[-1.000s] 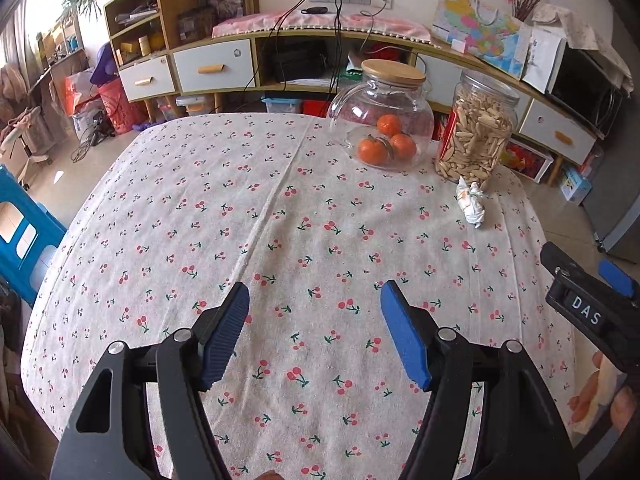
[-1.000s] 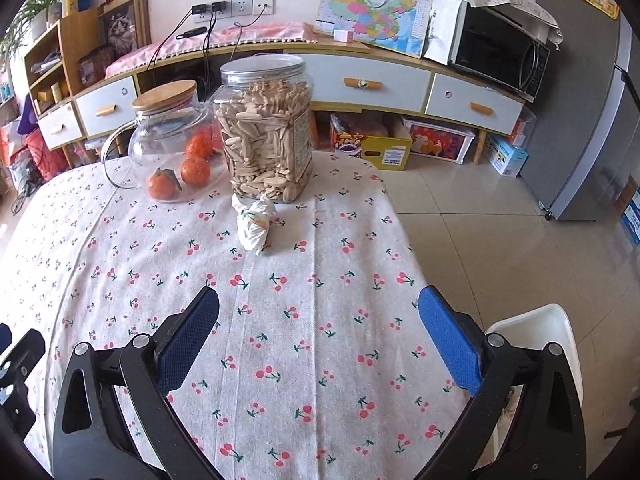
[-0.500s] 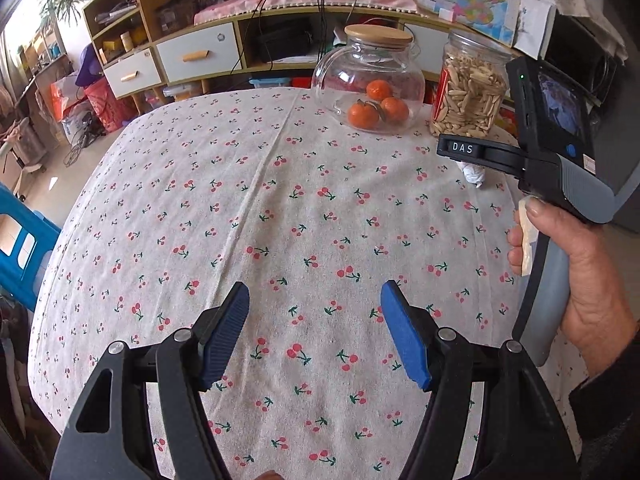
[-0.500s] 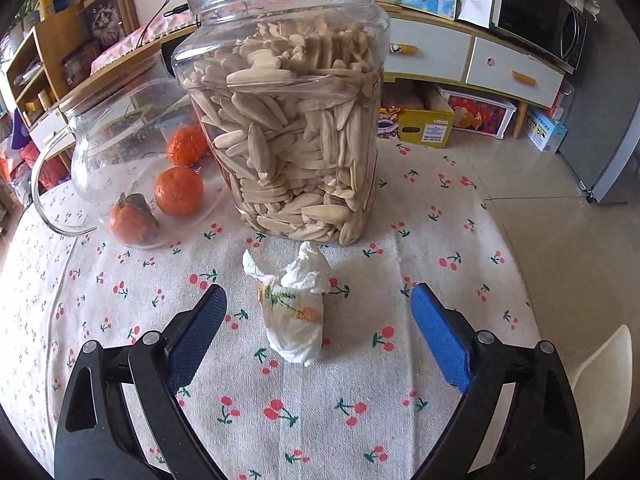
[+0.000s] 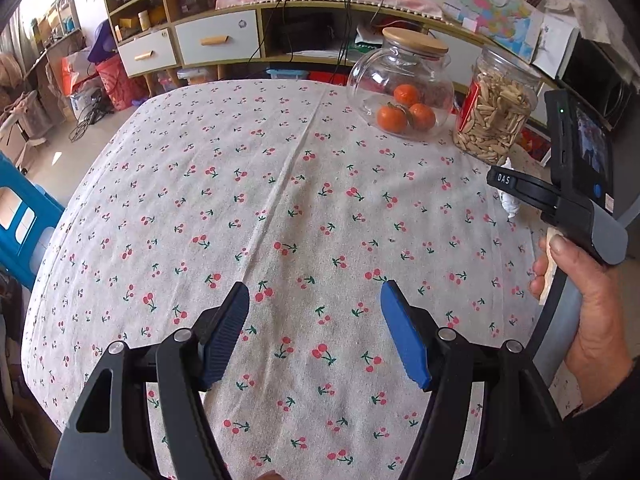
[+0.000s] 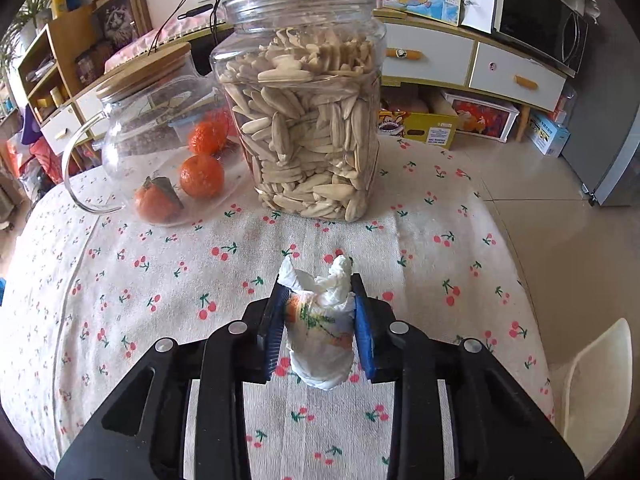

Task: Collect trash
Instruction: 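Carry the crumpled paper to the bin and release it with the right gripper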

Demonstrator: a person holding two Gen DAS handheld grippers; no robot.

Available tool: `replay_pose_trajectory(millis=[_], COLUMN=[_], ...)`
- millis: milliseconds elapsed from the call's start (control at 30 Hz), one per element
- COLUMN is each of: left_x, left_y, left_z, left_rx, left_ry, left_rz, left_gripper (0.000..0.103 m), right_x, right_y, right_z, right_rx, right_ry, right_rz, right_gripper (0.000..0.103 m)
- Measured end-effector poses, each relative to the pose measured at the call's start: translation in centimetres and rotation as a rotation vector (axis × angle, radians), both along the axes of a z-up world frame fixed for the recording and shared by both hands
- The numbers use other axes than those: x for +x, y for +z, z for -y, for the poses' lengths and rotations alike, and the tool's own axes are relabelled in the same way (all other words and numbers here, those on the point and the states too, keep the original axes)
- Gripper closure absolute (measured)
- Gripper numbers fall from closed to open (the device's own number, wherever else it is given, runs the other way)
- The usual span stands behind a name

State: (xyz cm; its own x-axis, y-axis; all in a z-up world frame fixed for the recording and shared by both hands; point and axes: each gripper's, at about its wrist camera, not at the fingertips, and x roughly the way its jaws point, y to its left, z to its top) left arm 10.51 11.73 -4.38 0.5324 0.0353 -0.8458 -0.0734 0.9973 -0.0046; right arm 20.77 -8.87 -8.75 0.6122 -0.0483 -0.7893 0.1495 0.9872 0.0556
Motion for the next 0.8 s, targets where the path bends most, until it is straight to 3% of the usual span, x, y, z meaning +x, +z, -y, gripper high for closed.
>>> replay_pose_trajectory(millis=[200, 467, 633, 800], left_x=[-0.9, -2.0, -3.2, -4.4], left_y=[0.6, 1.9, 3.1, 4.4], left_z=[0.1, 1.5, 4.0, 6.9], left_rx=[0.035, 0.046, 0.039, 0.028], left_ry=[0.007, -0.005, -0.052, -0.104], left_rz=[0.037, 0.088, 0.135, 0.183], left_gripper=[0.036, 0.036, 0.036, 0.036], right_x=[-6.4, -12.4, -15.7, -18.5], right_y=[2.0, 6.6, 8.8, 9.1], right_z=[-0.2, 2.6, 5.3, 8.1], right_rx=[0.029, -0.037, -0.052, -0.094], right_ry=[0.013, 0.130, 0.118, 0.073], right_rz=[0.052, 0.116, 0.166, 0.204], right_gripper=[0.074, 0.074, 0.074, 0.074])
